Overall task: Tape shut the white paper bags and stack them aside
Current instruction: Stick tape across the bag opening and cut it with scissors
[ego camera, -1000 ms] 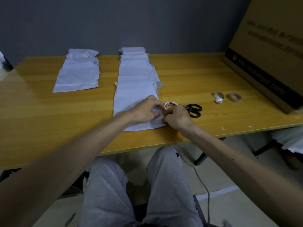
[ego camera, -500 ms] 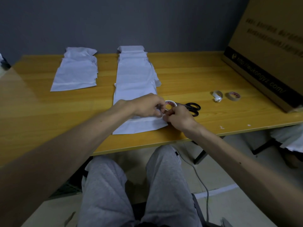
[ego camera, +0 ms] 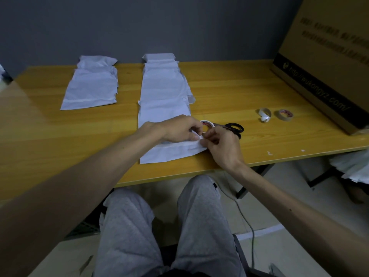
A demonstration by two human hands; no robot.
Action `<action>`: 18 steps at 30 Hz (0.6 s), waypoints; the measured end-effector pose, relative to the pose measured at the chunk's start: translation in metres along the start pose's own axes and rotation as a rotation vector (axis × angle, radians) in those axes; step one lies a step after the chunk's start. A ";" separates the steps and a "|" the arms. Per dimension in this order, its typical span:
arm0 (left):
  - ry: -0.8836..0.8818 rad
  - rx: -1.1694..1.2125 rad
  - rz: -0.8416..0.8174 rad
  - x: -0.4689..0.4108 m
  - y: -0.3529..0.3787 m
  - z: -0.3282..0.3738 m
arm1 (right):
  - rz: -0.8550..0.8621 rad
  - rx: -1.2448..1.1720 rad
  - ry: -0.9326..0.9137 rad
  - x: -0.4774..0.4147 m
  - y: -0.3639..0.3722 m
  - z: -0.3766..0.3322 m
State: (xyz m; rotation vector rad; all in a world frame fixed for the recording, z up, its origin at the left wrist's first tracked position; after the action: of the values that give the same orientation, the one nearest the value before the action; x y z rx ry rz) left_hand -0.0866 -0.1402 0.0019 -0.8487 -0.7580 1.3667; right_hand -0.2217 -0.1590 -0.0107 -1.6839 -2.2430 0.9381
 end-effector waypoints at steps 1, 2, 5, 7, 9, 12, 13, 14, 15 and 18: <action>0.001 -0.001 -0.001 0.000 0.001 0.000 | 0.013 0.005 -0.019 0.001 0.000 0.000; -0.003 -0.003 -0.002 0.000 0.002 0.000 | 0.025 0.014 -0.037 0.002 -0.001 0.000; -0.016 -0.014 -0.002 -0.002 0.005 -0.001 | 0.042 0.013 -0.065 0.005 -0.001 -0.001; -0.020 -0.022 0.009 -0.002 0.004 -0.001 | 0.042 0.004 -0.075 0.006 -0.001 -0.001; -0.024 -0.033 0.027 -0.001 0.003 0.000 | 0.044 -0.006 -0.072 0.006 0.000 -0.001; -0.022 -0.037 0.062 0.000 0.002 0.000 | 0.036 -0.025 -0.028 0.004 0.002 0.002; -0.020 -0.037 0.073 0.000 0.001 0.000 | 0.023 -0.024 -0.015 0.002 0.003 0.003; -0.019 -0.037 0.081 0.001 0.001 0.000 | 0.007 -0.022 -0.003 0.001 0.004 0.003; -0.016 -0.039 0.087 0.001 0.001 0.000 | -0.009 -0.021 0.007 -0.001 0.005 0.004; 0.003 -0.052 0.095 0.002 0.000 0.000 | -0.035 -0.005 0.023 -0.004 0.006 0.003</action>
State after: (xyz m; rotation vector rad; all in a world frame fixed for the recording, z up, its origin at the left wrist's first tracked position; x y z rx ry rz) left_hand -0.0860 -0.1384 0.0017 -0.9375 -0.7620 1.4340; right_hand -0.2175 -0.1633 -0.0156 -1.6429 -2.2542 0.9018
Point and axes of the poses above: each hand's wrist, its own x-axis away from the middle knuckle, its own y-axis out of the palm, z = x × y, the point moved 6 cm from there along -x, towards the middle knuckle, and after that the axes turned 9 degrees about z, right-handed, at the moved point
